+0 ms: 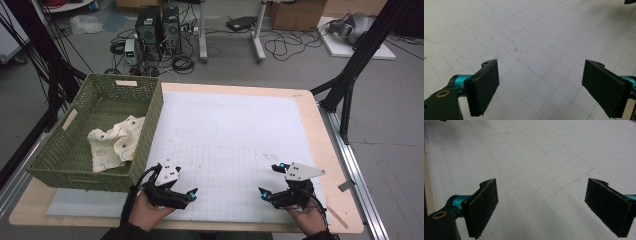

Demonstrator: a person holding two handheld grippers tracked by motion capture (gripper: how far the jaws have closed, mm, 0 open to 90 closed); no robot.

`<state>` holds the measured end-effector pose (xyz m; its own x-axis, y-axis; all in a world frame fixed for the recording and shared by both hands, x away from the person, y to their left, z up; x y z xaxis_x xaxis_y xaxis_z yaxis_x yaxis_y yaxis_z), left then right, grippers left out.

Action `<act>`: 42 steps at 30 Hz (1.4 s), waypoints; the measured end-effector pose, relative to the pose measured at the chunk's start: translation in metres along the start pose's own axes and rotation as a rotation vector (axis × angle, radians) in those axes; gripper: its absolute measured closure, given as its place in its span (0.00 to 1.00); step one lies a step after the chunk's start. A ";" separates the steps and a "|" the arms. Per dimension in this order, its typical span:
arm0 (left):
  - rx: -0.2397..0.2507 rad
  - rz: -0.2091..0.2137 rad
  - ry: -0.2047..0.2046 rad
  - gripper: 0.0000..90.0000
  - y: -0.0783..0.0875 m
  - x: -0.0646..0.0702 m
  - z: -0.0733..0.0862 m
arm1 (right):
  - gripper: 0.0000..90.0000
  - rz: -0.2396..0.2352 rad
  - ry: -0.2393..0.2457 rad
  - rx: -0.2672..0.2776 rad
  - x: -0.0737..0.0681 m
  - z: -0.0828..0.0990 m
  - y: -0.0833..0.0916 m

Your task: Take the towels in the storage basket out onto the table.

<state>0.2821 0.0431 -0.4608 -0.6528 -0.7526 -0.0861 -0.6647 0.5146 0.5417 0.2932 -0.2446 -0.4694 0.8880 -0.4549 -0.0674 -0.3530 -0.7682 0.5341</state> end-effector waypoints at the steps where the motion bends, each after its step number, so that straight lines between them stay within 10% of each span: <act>1: 0.000 0.006 0.004 0.16 0.000 0.000 -0.001 | 0.12 0.001 -0.002 0.000 0.000 0.000 0.000; 21: 0.008 0.238 0.155 0.25 0.018 0.008 -0.028 | 0.12 0.009 -0.002 0.022 -0.004 -0.004 0.006; 25: 0.035 0.324 0.203 0.27 0.029 0.002 -0.042 | 0.12 0.006 0.003 0.022 -0.003 -0.004 0.005; 42: 0.022 0.461 0.321 0.28 0.067 -0.045 -0.073 | 0.12 -0.006 0.003 0.018 -0.002 -0.005 0.005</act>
<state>0.2931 0.0812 -0.3594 -0.7364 -0.5333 0.4163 -0.3464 0.8258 0.4451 0.2907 -0.2451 -0.4629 0.8909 -0.4492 -0.0677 -0.3531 -0.7785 0.5189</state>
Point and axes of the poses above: each handheld gripper's, and its own axes: y roughly backward along the jaws, z roughly out of its underside, x roughly to its right, the point moved 8 cm from there along -y, roughly forward along the jaws, and after that the axes turned 11 degrees about -z, right-handed, at the moved point
